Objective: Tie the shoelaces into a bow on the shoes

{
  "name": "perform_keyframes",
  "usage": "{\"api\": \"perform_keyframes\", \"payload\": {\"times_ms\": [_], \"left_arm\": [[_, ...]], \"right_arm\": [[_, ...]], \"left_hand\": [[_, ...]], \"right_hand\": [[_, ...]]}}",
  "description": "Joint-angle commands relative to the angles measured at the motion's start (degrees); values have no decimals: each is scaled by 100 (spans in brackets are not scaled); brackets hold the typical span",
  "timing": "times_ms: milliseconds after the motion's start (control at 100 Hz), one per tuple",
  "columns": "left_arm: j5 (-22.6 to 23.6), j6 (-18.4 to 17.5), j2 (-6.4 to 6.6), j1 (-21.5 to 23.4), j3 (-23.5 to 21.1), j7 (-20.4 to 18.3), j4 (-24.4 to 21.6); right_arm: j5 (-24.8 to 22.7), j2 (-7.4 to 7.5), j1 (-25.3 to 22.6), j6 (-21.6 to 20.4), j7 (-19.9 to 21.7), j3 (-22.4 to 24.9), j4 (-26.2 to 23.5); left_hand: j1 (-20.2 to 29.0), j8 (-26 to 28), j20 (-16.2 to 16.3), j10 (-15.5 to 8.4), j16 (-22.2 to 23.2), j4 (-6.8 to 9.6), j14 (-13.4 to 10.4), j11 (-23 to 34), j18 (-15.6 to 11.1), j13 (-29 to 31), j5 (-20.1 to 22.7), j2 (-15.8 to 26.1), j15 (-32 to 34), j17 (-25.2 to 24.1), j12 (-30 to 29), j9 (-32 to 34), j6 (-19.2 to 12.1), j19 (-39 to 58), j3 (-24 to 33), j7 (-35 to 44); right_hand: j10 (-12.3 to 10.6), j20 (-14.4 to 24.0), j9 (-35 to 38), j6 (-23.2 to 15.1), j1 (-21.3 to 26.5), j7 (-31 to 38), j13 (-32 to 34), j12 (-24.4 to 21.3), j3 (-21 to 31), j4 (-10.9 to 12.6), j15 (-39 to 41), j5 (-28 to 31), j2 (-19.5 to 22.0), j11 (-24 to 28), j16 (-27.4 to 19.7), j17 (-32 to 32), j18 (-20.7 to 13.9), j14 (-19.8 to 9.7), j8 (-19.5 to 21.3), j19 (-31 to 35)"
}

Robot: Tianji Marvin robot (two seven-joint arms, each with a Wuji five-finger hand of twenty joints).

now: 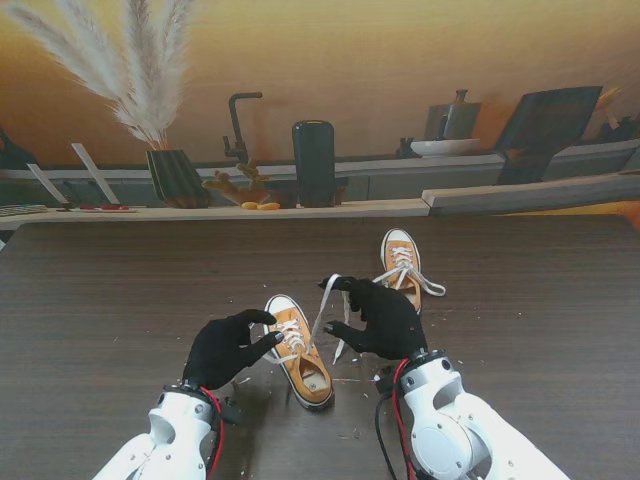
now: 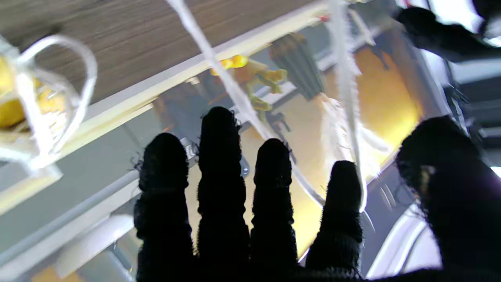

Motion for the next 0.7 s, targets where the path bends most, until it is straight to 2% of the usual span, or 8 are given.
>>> {"api": "perform_keyframes", "payload": {"times_ms": [0,130,280,360,440,560,570,690], "left_arm": [[-120,-113,71,120,-167,-304,-192],[-397,-229,114,243,-416,-721,-402],[-539,-336,122,269,-566,-857,-508],[-673,-341,123,265,-621,-950,-559],[-757,-330,115,228,-638,-970,-576],[-920,-350,118,147,-657,-1082,-599],[-932,-353,119,139,-658,-1093,-600],[-1051,-367,108,69,-644,-1111,-619]], "right_arm": [[112,-87,89,-126,-3,-19,210],[788,-201,128,-393,67,-45,347],[1663,-388,249,-929,-2,-137,627],[2086,-456,277,-1130,47,-167,708],[2466,-506,293,-1305,124,-182,772],[2930,-615,327,-1398,69,-238,876],[2981,-626,332,-1410,60,-244,887],[4001,-770,369,-1582,111,-345,938]], "left_hand": [[-111,-50,-109,-82,-90,83,-60,19,-214,272,-57,118,-53,102,49,-19,-46,617,37,12],[-27,-29,-179,-62,-101,58,-18,-27,-46,273,-43,84,-171,82,68,-66,-65,474,14,19],[61,3,-203,-65,-99,31,-11,-42,6,274,-15,44,-217,77,79,-78,-124,432,12,56],[101,18,-219,-65,-95,15,-8,-46,38,274,-5,28,-232,72,85,-77,-132,401,9,76],[160,38,-232,-65,-89,0,-7,-48,72,276,25,-6,-241,69,90,-76,-140,377,13,112],[292,53,-246,-77,-82,-24,-5,-55,108,275,26,-77,-251,65,96,-72,-188,353,30,149],[295,54,-247,-77,-82,-27,-5,-56,110,274,27,-79,-253,64,96,-72,-191,351,28,152],[359,74,-264,-70,-78,-61,-1,-57,144,277,63,-99,-270,60,103,-64,-228,321,15,216]], "right_hand": [[-128,-67,249,380,97,-97,222,-75,239,39,-193,61,-122,-200,-151,84,-45,30,21,74],[-85,-377,283,1029,196,-210,125,-869,413,35,-1141,-14,-175,-1219,-465,-166,-84,133,-50,-422],[31,-1096,190,1186,292,-163,164,-2384,635,22,-2661,121,-317,-2455,-1074,-522,-60,133,-39,-1337],[119,-1515,113,1133,292,-128,204,-2958,678,20,-3298,189,-348,-2871,-1337,-661,-88,175,-13,-1697],[197,-1820,236,1016,312,-50,272,-3118,708,21,-3650,362,-370,-3068,-1487,-759,-213,190,31,-1924],[299,-2122,675,1059,356,93,585,-3161,847,1,-3663,898,-641,-3105,-1481,-516,-380,140,114,-1760],[286,-2320,713,1066,353,84,617,-3160,881,-26,-3664,949,-665,-3109,-1473,-501,-395,129,140,-1655],[328,-2590,1076,1203,441,273,847,-3159,1080,-20,-3608,1640,-958,-3061,-1446,-332,-367,151,235,-1464]]}}
